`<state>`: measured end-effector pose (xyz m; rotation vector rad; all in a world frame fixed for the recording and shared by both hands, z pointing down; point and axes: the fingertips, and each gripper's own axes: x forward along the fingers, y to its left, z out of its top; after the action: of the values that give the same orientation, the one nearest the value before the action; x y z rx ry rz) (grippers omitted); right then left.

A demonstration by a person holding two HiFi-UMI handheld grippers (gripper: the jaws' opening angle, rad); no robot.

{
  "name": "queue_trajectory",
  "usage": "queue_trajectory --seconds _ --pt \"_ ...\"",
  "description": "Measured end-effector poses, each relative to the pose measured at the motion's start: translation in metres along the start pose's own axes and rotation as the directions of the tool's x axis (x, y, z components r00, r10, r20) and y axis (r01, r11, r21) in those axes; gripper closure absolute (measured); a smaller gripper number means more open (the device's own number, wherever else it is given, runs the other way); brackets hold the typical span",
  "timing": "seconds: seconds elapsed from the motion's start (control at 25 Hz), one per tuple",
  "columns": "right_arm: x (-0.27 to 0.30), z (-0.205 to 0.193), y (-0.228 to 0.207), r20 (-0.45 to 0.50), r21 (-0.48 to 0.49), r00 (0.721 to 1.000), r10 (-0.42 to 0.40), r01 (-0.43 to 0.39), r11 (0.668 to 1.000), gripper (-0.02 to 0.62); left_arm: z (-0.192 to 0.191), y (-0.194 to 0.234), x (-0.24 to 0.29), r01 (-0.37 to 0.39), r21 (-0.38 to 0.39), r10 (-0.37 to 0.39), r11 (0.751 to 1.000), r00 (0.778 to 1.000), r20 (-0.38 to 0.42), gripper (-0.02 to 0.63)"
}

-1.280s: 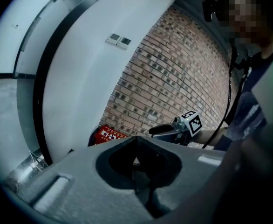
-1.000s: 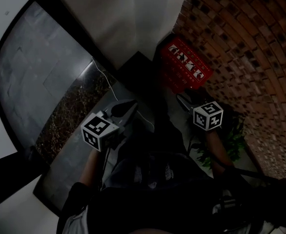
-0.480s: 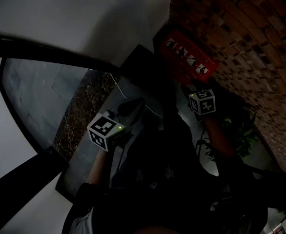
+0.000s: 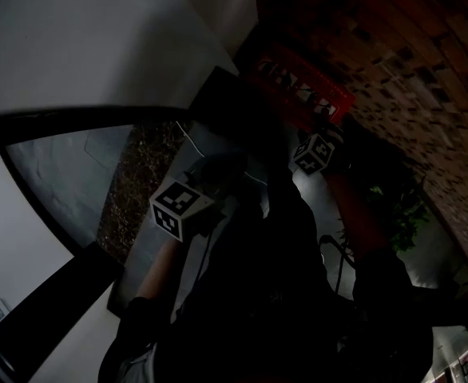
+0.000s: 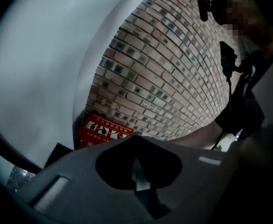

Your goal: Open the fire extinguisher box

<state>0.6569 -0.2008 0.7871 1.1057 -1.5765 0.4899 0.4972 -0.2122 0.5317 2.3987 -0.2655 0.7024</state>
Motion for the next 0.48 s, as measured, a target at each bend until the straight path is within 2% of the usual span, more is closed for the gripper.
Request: queue_trajectory --seconds 0.28,0.48 --pt "0.051 -0.018 -0.002 -0.092 -0.134 0.996 -0.004 -0.008 0.991 0.339 -0.018 0.014 0.008 -0.026 -0.041 0.024 0.999 0.999 -0.049 0.604" --pt "0.069 -0.021 -0.006 -0.138 -0.181 0.990 -0.014 -0.011 0.983 0.332 -0.022 0.022 0.011 -0.035 -0.048 0.033 0.998 0.998 -0.060 0.604"
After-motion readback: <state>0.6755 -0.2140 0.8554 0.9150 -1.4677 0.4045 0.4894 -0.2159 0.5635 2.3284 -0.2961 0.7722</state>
